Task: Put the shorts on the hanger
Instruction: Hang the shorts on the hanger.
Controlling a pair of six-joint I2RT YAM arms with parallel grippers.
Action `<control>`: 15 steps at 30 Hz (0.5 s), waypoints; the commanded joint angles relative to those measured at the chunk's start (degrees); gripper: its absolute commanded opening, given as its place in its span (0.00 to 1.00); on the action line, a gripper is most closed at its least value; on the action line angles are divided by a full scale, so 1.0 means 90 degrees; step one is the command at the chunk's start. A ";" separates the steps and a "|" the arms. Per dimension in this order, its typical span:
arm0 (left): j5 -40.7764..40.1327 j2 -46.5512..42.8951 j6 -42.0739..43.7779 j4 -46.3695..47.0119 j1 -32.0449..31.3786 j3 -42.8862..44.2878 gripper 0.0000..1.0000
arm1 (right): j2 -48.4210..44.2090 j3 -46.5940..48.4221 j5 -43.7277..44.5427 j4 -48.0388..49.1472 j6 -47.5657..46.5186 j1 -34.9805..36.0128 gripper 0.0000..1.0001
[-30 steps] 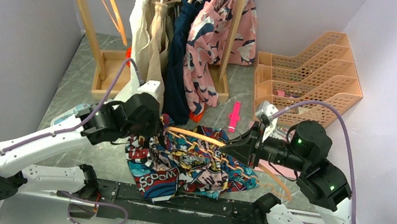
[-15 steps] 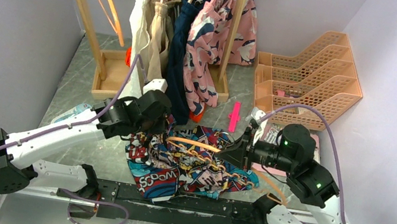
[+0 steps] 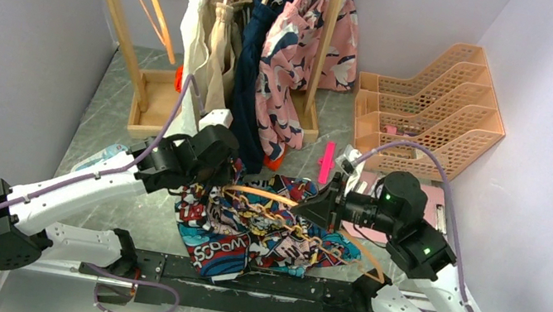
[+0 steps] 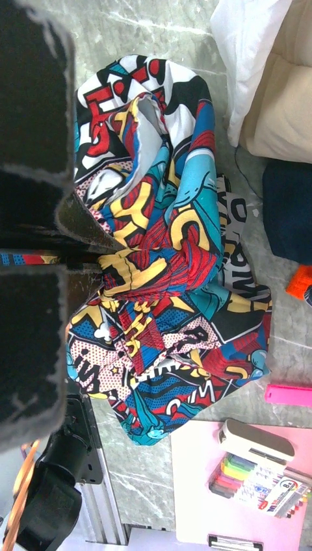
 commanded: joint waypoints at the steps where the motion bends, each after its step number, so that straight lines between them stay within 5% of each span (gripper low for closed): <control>1: 0.0102 -0.0089 -0.0131 0.0308 0.0042 0.0165 0.07 | -0.0025 -0.0436 0.0233 0.0647 0.0402 0.0004 0.00; 11: 0.0272 -0.0218 -0.0249 0.0307 0.0039 0.0475 0.07 | -0.0151 -0.0506 0.2507 0.0591 0.0512 0.0014 0.00; 15: 0.0323 -0.0250 -0.0316 0.0367 0.0038 0.0467 0.07 | -0.0165 -0.0619 0.2057 0.0992 0.0558 0.0014 0.00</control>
